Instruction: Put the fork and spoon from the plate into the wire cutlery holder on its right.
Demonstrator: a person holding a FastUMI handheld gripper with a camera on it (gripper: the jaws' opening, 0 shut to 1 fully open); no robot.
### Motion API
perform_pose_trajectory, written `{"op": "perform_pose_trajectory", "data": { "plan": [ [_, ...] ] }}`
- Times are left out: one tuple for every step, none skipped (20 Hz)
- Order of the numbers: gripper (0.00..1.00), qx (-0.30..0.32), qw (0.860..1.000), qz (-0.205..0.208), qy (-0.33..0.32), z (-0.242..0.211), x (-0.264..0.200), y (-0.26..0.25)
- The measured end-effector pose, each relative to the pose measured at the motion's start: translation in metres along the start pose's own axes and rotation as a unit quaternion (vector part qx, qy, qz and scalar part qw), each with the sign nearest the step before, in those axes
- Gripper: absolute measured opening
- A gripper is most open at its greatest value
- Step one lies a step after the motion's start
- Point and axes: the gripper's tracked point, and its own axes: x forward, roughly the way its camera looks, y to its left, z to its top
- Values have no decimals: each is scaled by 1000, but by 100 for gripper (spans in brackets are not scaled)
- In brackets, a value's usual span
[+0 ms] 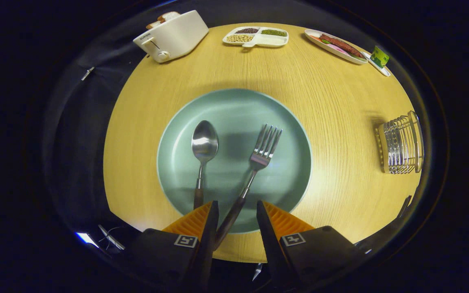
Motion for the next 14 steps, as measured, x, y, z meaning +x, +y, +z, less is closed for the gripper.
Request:
{"op": "perform_pose_trajectory", "data": {
  "plan": [
    [60,0,1000,-7,5,0,5,-2],
    [49,8,1000,-12,9,-1,12,-1],
    [37,14,1000,-22,15,0,11,-5],
    [32,13,999,-32,16,1,16,-8],
    [32,15,999,-36,19,1,14,-8],
    [23,19,999,-40,20,5,14,-11],
    [16,20,999,-27,30,1,16,-9],
    [13,14,999,-4,45,-1,16,-4],
    [11,18,998,18,55,-3,16,1],
    [9,20,998,26,54,-4,14,2],
    [9,19,999,18,42,-1,10,-5],
    [7,18,999,18,28,6,6,-9],
    [7,13,999,26,18,13,2,-9],
    [7,5,999,35,14,15,-5,-9]
  ]
}}
